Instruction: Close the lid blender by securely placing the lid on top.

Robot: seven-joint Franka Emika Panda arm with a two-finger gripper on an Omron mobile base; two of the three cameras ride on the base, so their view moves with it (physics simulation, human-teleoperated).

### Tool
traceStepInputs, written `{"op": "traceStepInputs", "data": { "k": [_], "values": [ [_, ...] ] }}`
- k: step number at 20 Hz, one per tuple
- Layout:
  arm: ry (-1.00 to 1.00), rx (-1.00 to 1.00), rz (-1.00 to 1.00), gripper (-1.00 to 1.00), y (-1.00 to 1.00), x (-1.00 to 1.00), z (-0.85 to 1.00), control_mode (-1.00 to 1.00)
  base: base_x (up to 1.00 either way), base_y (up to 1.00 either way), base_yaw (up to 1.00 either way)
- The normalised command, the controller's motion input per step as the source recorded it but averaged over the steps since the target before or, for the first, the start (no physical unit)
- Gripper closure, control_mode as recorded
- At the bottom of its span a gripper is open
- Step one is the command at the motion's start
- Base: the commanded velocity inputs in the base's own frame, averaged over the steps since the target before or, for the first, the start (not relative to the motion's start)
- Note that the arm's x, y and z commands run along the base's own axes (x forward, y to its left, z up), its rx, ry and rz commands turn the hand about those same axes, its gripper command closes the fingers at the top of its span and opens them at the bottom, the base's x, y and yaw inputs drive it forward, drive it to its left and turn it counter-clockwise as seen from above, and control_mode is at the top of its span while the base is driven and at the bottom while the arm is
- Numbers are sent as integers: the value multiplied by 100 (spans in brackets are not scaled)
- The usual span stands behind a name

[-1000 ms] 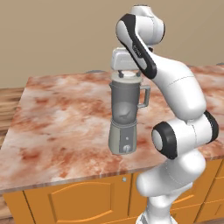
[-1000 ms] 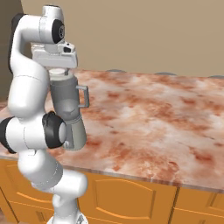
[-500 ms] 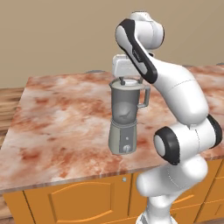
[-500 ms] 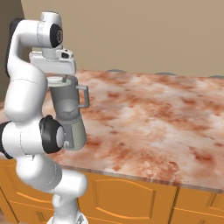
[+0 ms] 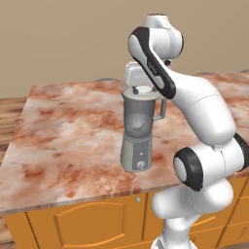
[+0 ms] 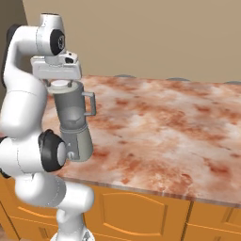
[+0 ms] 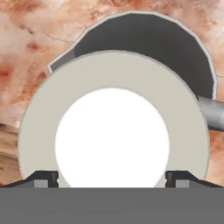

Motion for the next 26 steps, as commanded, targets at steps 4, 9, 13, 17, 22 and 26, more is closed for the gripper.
{"op": "traceStepInputs", "data": {
  "k": [4, 9, 13, 17, 22, 26],
  "values": [
    [-24, 0, 0, 100, -3, 16, 0, -100, 0, 0, 0],
    [-12, 0, 0, 100, 0, 23, 0, -100, 0, 0, 0],
    [-1, 0, 0, 100, 0, 36, 0, -100, 0, 0, 0],
    [0, 0, 0, 100, 0, 29, 0, -100, 0, 0, 0],
    [2, 0, 0, 100, 0, 24, 0, -100, 0, 0, 0],
    [0, 0, 0, 100, -6, 13, 0, -100, 0, 0, 0]
  ]
}}
